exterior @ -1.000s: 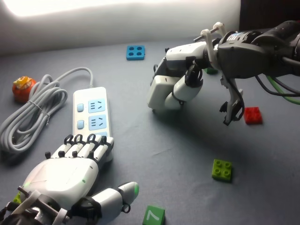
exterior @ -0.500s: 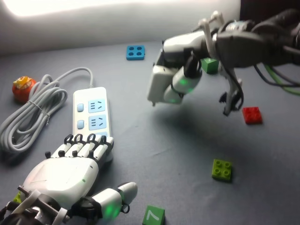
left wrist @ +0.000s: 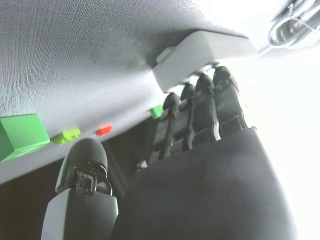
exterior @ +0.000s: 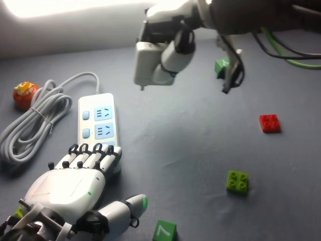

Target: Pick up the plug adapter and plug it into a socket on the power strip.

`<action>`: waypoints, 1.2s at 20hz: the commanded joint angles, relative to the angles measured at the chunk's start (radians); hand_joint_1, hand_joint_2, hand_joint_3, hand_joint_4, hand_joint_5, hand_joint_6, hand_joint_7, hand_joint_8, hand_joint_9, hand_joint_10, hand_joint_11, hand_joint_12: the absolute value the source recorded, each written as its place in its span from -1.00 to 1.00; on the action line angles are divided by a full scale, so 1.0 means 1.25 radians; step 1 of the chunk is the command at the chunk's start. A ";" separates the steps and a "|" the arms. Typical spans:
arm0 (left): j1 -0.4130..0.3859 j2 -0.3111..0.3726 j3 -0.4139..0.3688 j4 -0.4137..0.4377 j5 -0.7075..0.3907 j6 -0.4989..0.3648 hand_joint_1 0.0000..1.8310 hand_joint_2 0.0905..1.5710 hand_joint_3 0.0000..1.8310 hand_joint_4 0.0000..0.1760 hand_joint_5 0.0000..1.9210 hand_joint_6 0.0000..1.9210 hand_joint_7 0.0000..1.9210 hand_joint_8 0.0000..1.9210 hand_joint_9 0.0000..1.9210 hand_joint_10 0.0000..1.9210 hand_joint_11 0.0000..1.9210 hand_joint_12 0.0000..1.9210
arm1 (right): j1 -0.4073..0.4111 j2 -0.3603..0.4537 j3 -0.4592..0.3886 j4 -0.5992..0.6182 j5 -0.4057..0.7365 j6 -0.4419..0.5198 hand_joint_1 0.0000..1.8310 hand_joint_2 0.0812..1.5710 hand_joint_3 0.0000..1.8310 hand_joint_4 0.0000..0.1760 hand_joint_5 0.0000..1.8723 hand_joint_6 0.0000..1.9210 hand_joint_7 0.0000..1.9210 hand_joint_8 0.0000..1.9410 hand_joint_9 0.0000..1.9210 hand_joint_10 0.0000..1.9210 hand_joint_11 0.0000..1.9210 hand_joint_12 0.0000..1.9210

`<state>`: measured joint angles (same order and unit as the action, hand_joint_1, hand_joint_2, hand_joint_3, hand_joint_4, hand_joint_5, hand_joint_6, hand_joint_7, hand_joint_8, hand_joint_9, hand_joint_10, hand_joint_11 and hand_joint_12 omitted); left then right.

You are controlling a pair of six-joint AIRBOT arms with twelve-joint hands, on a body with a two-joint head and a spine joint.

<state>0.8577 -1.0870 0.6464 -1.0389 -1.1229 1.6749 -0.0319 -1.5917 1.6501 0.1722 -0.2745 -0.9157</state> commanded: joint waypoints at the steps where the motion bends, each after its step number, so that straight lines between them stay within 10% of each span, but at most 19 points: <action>1: -0.004 -0.001 0.002 0.029 -0.031 -0.005 -1.00 0.61 -1.00 -1.00 -0.93 -1.00 -1.00 -1.00 -1.00 -1.00 -1.00 -1.00 | 0.025 0.000 -0.001 0.009 0.083 0.010 0.32 0.42 -1.00 -1.00 -0.09 0.23 0.06 -0.02 0.31 -0.94 -0.07 0.01; 2: -0.004 -0.001 0.002 0.029 -0.031 -0.005 -1.00 0.61 -1.00 -1.00 -0.93 -1.00 -1.00 -1.00 -1.00 -1.00 -1.00 -1.00 | 0.032 -0.009 -0.001 -0.008 0.071 0.010 0.32 0.42 -1.00 -1.00 -0.09 0.23 0.06 -0.02 0.31 -0.94 -0.07 0.01; 3: -0.004 -0.001 0.002 0.029 -0.029 -0.005 -1.00 0.61 -1.00 -1.00 -0.93 -1.00 -0.99 -1.00 -1.00 -1.00 -1.00 -1.00 | 0.038 -0.019 -0.002 -0.037 0.065 0.010 0.49 0.40 -1.00 -1.00 -0.12 0.24 -0.01 0.01 0.04 0.06 -0.11 0.03; 4: -0.003 -0.001 0.003 0.029 -0.027 -0.005 -1.00 0.61 -1.00 -1.00 -0.93 -1.00 -0.99 -1.00 -1.00 -1.00 -1.00 -1.00 | 0.042 -0.026 -0.003 -0.063 0.065 0.009 0.49 0.40 -1.00 -1.00 -0.12 0.24 -0.01 0.01 0.04 0.06 -0.11 0.03; 5: -0.003 -0.001 0.004 0.029 -0.026 -0.005 -1.00 0.62 -1.00 -1.00 -0.94 -1.00 -1.00 -1.00 -1.00 -1.00 -1.00 -1.00 | 0.048 -0.034 -0.003 -0.073 0.064 0.009 0.32 0.44 -1.00 -1.00 -0.11 0.27 0.02 0.03 0.11 -0.54 -0.14 0.05; 7: -0.003 -0.001 0.004 0.029 -0.026 -0.005 -1.00 0.62 -1.00 -1.00 -0.92 -0.99 -0.98 -0.99 -1.00 -1.00 -1.00 -1.00 | 0.058 -0.045 -0.003 -0.077 0.025 0.021 0.31 0.44 -1.00 -0.96 -0.10 0.27 0.02 0.01 0.19 -0.75 -0.14 0.04; 9: -0.003 -0.001 0.004 0.029 -0.026 -0.005 -0.98 0.62 -1.00 -1.00 -0.93 -1.00 -0.99 -1.00 -1.00 -1.00 -1.00 -1.00 | 0.063 -0.058 -0.004 -0.301 -0.036 0.243 0.32 0.43 -1.00 -0.93 -0.08 0.24 0.04 -0.02 0.25 -0.86 -0.11 0.00; 14: -0.004 -0.001 0.004 0.029 -0.026 -0.005 -0.96 0.61 -1.00 -1.00 -0.93 -1.00 -0.99 -1.00 -1.00 -1.00 -1.00 -1.00 | 0.061 -0.078 -0.037 -0.692 -0.111 0.590 0.32 0.43 -1.00 -0.96 -0.08 0.25 0.04 -0.02 0.27 -0.91 -0.11 0.02; 24: -0.003 0.000 0.005 0.029 -0.022 -0.005 -0.98 0.61 -1.00 -1.00 -0.91 -1.00 -0.97 -1.00 -0.99 -1.00 -1.00 -1.00 | 0.026 -0.158 -0.044 -0.814 -0.143 0.659 0.33 0.42 -1.00 -1.00 -0.09 0.21 0.09 -0.06 0.32 -0.93 -0.08 0.01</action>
<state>0.8558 -1.0870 0.6483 -1.0389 -1.1160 1.6745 -0.0078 -1.7908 1.5944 -0.8021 -0.5171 -0.0967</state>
